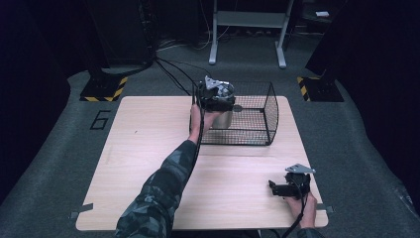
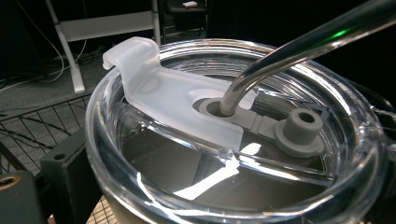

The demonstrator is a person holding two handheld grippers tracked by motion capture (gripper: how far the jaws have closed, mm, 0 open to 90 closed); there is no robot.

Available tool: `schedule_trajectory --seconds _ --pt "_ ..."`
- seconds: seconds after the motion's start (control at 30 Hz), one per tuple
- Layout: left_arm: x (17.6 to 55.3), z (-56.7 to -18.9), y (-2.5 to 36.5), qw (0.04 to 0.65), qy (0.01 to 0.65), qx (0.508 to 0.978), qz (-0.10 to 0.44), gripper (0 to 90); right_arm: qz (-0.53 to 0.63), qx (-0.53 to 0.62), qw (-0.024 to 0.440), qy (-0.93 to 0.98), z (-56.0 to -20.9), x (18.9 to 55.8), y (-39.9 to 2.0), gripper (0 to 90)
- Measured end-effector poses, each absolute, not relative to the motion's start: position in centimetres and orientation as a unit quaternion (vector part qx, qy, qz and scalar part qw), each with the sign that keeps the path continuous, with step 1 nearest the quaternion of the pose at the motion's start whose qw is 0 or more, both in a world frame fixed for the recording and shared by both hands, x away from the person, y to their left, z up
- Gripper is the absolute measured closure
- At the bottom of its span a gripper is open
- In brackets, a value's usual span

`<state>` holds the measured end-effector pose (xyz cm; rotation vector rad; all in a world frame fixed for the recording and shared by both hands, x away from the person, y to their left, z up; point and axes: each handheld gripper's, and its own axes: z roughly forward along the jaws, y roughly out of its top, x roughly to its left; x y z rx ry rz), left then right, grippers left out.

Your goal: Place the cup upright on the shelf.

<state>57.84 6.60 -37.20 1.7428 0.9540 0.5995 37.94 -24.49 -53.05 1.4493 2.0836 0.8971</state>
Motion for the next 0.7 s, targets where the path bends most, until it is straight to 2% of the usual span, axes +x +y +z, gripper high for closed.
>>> schedule_trajectory --seconds 0.7 --pt "58.2 -40.1 5.8 0.492 0.418 0.724 0.242 3.9 0.324 0.520 0.220 0.759 -53.0 37.9 -24.6 0.2"
